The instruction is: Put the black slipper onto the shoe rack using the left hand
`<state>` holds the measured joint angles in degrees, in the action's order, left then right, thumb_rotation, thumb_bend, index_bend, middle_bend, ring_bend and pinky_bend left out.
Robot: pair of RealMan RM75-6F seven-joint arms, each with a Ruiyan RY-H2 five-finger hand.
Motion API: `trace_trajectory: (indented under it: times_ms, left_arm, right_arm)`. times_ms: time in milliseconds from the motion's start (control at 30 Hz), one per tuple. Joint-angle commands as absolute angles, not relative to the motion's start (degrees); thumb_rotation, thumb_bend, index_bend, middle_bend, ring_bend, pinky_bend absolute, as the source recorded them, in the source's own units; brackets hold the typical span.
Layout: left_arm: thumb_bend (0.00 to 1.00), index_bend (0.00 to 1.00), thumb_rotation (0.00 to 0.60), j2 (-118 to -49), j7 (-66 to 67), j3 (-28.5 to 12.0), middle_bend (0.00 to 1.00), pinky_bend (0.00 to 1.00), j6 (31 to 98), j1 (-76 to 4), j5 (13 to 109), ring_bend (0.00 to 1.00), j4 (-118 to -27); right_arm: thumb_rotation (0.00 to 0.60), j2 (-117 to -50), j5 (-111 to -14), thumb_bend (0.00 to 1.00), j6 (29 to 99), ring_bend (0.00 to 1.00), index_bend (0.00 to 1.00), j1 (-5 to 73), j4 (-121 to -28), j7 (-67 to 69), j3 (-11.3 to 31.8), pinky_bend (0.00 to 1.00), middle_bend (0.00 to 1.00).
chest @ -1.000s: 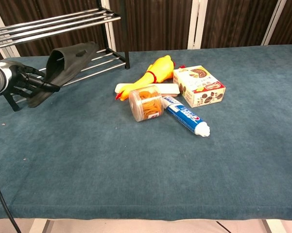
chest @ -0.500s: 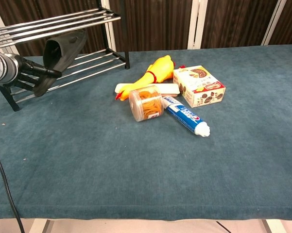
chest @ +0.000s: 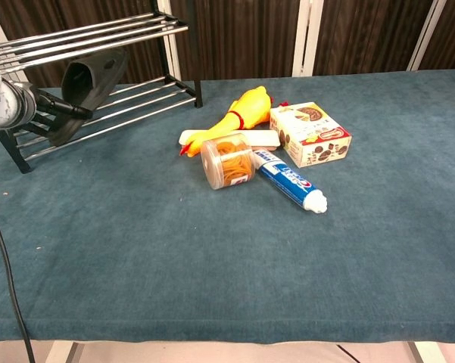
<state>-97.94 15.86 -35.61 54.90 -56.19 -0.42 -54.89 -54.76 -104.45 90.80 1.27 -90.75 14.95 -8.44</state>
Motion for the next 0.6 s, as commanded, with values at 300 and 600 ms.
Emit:
trace_trajectory:
  times_ms: [300,600]
  left_arm:
    - [0.29,0.47,0.600,-102.2,18.1,-39.1,0.67,0.86,49.2,-58.3,1.0,0.71,-43.4]
    - [0.29,0.29,0.393,-103.4,18.1,-41.0,0.53,0.72,46.6,-58.6,3.2,0.56,-39.1]
  right_arm:
    - [0.600,-54.4,-104.4,0.16,90.9,0.01,0.00,1.2,-90.4,15.7,-8.5,0.14,0.05]
    - [0.600,-54.4,-104.3,0.16,90.5,0.01,0.00,1.2,-90.6,15.4,-8.6,0.14,0.05]
